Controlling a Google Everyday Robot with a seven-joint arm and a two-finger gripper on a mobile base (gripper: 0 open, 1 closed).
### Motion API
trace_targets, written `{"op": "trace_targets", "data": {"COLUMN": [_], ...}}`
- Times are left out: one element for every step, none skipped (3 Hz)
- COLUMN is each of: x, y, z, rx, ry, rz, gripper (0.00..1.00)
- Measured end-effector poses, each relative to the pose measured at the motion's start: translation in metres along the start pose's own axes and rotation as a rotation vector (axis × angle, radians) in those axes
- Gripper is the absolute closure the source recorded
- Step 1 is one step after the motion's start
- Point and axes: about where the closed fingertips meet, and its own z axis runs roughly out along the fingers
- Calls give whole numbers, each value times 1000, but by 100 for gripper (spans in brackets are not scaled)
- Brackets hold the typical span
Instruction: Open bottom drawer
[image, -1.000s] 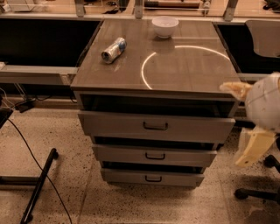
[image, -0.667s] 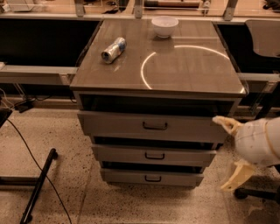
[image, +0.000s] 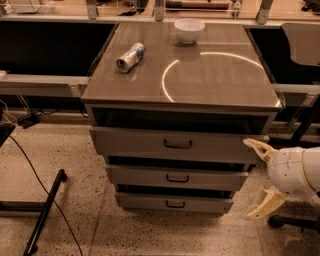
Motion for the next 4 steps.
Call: {"op": "trace_targets", "data": {"x": [38, 81, 120, 122], "y": [17, 37, 53, 58], "z": [59, 119, 157, 164], "rx": [-71, -141, -188, -198], "ry": [-92, -180, -237, -249], "rz": [-12, -79, -102, -93], "gripper": [0, 0, 0, 0]}}
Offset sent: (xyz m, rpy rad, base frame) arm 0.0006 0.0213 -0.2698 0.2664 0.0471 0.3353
